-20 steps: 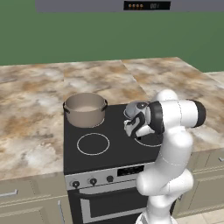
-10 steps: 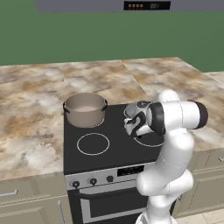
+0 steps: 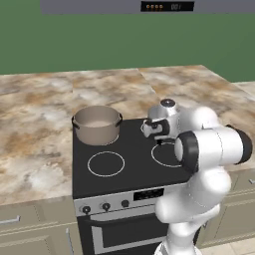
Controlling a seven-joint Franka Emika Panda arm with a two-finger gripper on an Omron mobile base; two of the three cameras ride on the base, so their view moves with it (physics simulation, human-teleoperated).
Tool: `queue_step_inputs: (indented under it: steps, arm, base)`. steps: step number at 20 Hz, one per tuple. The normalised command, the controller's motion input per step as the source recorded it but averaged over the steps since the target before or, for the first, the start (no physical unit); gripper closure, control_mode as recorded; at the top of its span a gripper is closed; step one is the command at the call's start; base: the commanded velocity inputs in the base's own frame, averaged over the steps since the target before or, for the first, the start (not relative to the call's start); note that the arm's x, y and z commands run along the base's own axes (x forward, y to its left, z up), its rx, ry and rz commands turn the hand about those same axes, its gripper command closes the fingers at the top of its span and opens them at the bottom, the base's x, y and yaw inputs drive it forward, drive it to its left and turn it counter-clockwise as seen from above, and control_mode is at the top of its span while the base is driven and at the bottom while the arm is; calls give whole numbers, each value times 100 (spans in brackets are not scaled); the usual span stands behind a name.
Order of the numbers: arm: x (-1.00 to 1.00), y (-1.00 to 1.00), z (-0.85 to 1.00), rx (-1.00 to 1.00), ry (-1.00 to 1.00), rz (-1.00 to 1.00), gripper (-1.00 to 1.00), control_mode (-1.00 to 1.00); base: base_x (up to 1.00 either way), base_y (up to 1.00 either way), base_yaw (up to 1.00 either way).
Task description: Move the pot and pan from the stove into the sink.
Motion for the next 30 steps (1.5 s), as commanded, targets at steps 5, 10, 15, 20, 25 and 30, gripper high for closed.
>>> queue_step_inputs:
  steps: [5,10,15,20,25,30]
  arm:
    - [-38,0,94,5,0,2,100,-100]
    - [-64,0,85,0,0,9,100,-100]
    - [-78,8,74,0,0,13,100,-100]
    - [-82,18,61,0,0,15,100,-100]
    - [-81,20,54,-1,0,15,100,-100]
    - [-76,13,40,-2,-4,16,100,-100]
  base:
    - [0,0,0]
    - [0,0,0]
    - [0,0,0]
    - [0,0,0]
    - [0,0,0]
    - [0,0,0]
